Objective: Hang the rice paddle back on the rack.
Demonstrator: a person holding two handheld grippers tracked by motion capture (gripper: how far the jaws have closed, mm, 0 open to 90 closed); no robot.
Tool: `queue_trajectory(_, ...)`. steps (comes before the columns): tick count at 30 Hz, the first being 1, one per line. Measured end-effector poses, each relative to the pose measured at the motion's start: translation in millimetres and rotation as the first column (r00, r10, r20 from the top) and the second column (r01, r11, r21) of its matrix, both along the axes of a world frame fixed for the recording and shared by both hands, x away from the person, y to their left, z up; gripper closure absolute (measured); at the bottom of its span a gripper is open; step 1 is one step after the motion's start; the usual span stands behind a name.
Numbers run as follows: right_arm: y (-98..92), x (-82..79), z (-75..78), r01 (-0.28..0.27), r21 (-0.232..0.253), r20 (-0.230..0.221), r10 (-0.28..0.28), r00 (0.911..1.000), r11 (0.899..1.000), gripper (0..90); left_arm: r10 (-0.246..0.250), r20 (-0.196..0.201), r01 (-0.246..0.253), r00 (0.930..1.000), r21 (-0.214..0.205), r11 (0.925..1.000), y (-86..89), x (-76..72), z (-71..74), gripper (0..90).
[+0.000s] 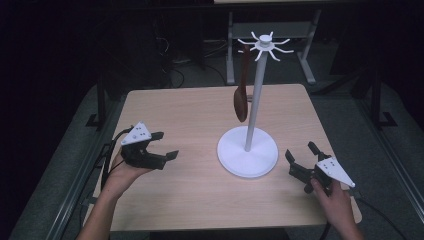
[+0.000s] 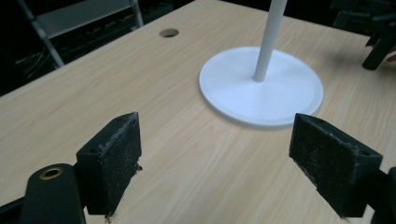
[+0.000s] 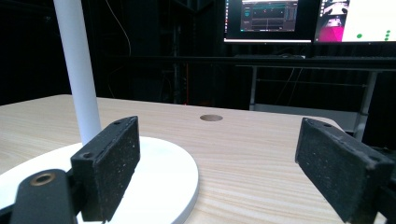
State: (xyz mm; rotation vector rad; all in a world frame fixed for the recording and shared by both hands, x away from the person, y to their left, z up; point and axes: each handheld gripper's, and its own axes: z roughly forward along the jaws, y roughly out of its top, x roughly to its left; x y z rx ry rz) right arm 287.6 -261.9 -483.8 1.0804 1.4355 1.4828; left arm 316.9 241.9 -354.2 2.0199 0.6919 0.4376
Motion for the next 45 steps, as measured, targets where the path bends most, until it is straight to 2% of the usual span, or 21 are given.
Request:
queue_trajectory(1,0.0,0.0,0.0,0.000,0.001,0.000,0.000,1.0000,1.000,13.5,0.011,-0.005,-0.011,0.9999,-0.006,0.9999,3.8,-2.8,-7.4,16.6)
queue_trajectory(12,0.1,0.0,0.0,0.002,0.000,0.000,-0.002,1.0000,1.000,13.5,0.055,-0.027,-0.055,0.9981,-0.007,0.9985,22.4,-15.8,-37.5,16.7)
queue_trajectory(16,-0.1,0.1,0.0,0.002,-0.002,0.002,-0.002,1.0000,1.000,13.5,0.075,-0.047,-0.076,0.9961,-0.006,0.9971,29.1,-21.3,-51.6,16.6)
queue_trajectory(22,0.0,0.0,0.0,0.003,0.000,0.001,-0.003,1.0000,1.000,13.5,0.091,-0.072,-0.091,0.9933,0.002,0.9958,35.0,-26.8,-67.4,16.6)
queue_trajectory(28,0.1,-0.1,0.0,0.004,0.002,-0.001,-0.004,1.0000,1.000,13.5,0.111,-0.081,-0.110,0.9905,0.009,0.9938,41.5,-30.9,-77.4,16.7)
queue_trajectory(31,0.0,0.0,0.0,0.005,0.003,-0.001,-0.005,1.0000,1.000,13.5,0.125,-0.098,-0.125,0.9872,0.007,0.9921,45.5,-33.9,-83.8,16.6)
queue_trajectory(32,0.0,-0.1,0.0,0.005,0.003,-0.001,-0.005,1.0000,1.000,13.5,0.125,-0.090,-0.122,0.9880,0.036,0.9918,46.7,-34.9,-87.2,16.6)
queue_trajectory(33,0.0,-0.1,0.0,0.005,0.003,-0.001,-0.005,1.0000,1.000,13.5,0.125,-0.090,-0.122,0.9880,0.036,0.9918,46.7,-34.9,-87.2,16.6)
queue_trajectory(35,0.0,0.0,0.0,0.005,0.003,-0.001,-0.005,1.0000,1.000,13.5,0.125,-0.086,-0.115,0.9884,0.114,0.9868,45.9,-36.1,-92.3,16.6)
queue_trajectory(38,0.0,-0.1,0.0,0.005,0.002,-0.001,-0.005,1.0000,1.000,13.5,0.119,-0.109,-0.107,0.9869,0.111,0.9880,43.0,-37.4,-97.2,16.5)
queue_trajectory(40,0.1,-0.1,0.0,0.005,0.001,-0.001,-0.005,1.0000,1.000,13.5,0.109,-0.093,-0.096,0.9896,0.139,0.9857,42.2,-36.9,-97.6,16.4)
queue_trajectory(43,0.1,-0.2,0.0,0.006,0.001,0.000,-0.006,1.0000,1.000,13.5,0.113,-0.099,-0.100,0.9886,0.129,0.9866,41.1,-37.6,-98.5,16.4)
queue_trajectory(44,0.1,-0.2,0.0,0.006,0.001,0.000,-0.006,1.0000,1.000,13.5,0.102,-0.088,-0.089,0.9908,0.143,0.9857,42.4,-36.8,-97.9,16.4)
queue_trajectory(45,0.1,-0.1,0.0,0.006,-0.001,0.000,-0.006,1.0000,1.000,13.5,0.104,-0.089,-0.091,0.9906,0.139,0.9862,42.6,-36.8,-98.0,16.4)
